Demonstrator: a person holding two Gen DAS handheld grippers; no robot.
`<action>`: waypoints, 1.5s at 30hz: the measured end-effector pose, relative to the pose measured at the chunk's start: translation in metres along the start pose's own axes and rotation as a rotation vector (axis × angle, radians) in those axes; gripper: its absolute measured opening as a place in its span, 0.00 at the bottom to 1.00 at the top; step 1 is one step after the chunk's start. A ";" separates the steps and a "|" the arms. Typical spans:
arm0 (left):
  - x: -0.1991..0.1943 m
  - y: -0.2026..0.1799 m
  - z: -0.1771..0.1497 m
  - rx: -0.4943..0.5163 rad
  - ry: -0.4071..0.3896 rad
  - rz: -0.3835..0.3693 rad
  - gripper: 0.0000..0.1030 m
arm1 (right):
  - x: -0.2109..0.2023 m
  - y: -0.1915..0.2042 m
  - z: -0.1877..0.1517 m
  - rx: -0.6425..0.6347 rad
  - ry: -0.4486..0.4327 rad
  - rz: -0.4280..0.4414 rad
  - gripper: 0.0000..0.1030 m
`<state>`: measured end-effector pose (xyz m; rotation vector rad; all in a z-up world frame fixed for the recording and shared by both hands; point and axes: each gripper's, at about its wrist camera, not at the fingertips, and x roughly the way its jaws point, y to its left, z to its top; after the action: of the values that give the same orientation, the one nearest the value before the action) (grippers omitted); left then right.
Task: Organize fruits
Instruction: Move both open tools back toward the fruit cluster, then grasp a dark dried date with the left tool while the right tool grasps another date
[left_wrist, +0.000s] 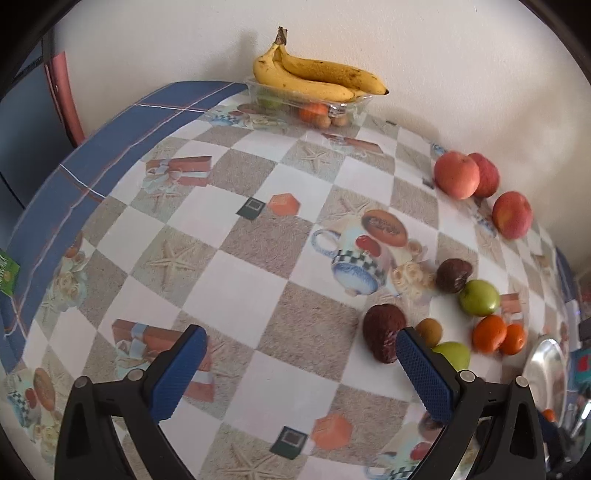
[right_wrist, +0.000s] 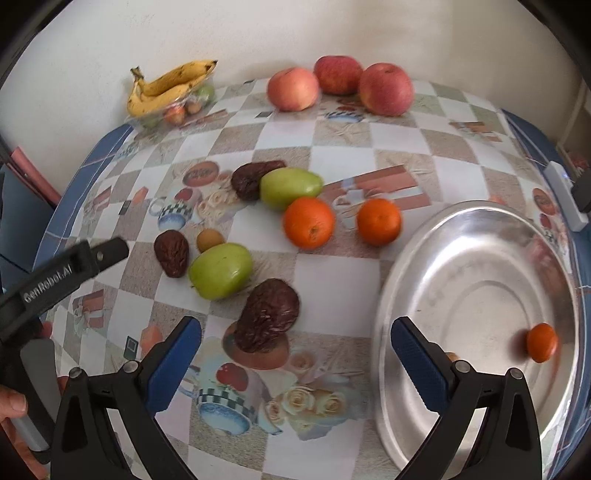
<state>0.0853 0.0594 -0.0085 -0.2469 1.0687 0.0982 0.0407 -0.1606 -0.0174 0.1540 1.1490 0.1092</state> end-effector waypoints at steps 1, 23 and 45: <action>0.001 -0.001 0.001 -0.004 0.008 -0.016 1.00 | 0.002 0.002 0.001 -0.003 0.005 -0.002 0.99; 0.051 -0.043 0.010 0.147 0.172 -0.069 1.00 | 0.054 0.029 0.010 -0.053 0.106 -0.094 0.99; 0.047 -0.042 0.014 0.141 0.215 -0.219 0.36 | 0.063 0.033 0.010 -0.038 0.123 -0.133 0.99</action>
<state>0.1288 0.0201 -0.0371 -0.2498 1.2494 -0.2039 0.0756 -0.1186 -0.0645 0.0374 1.2758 0.0228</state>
